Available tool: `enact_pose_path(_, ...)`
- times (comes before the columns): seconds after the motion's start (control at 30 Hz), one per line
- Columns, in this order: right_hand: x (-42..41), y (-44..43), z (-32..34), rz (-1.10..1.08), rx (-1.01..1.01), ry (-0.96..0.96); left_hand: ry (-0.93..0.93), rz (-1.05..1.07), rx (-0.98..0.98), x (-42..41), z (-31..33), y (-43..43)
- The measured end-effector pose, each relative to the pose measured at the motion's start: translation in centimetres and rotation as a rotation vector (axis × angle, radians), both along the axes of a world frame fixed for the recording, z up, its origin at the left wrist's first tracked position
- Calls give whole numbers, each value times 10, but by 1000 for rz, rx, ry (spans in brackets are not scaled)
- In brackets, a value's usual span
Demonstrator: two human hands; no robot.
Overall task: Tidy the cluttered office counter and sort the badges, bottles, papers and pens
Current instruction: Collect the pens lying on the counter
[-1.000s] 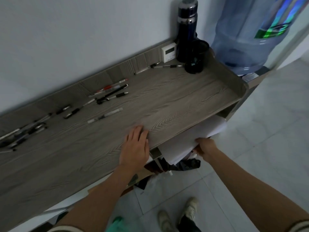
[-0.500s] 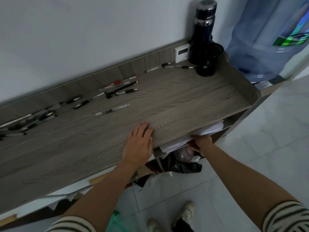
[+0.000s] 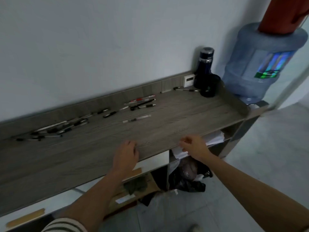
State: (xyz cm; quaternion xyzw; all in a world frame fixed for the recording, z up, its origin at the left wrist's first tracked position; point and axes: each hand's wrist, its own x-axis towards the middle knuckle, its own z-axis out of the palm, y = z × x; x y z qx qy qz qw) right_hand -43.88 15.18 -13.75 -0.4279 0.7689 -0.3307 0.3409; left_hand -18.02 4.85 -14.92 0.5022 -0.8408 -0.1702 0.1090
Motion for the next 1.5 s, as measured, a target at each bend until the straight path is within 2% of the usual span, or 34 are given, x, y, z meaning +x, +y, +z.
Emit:
enact_pose_path(0.33,148,-86,36,494,55,133,-61,331,14,173,21,-10)
enact_pose_path(0.47,197,-133,39,646,36,186,-48,453,37,218,23,-17)
enact_pose_path(0.7,301,-245,45,944,-110,342,-96,678,27,309,36,-58)
enact_pose_path(0.93,371,-315,34,1145,-138,435,-90,839,55,360,25,-92)
enact_pose_path(1.07,405,-340,24,1151,-197,499,-47,818,51,382,18,-120)
enact_pose_path(1.2,436,-359,22,1117,-271,604,-42,665,74,402,17,-165)
enact_pose_path(1.37,460,-376,2,1122,-176,849,-141,423,32,417,16,-228)
enact_pose_path(1.5,455,-378,-1,1134,-22,892,-229,266,47,420,-3,-260)
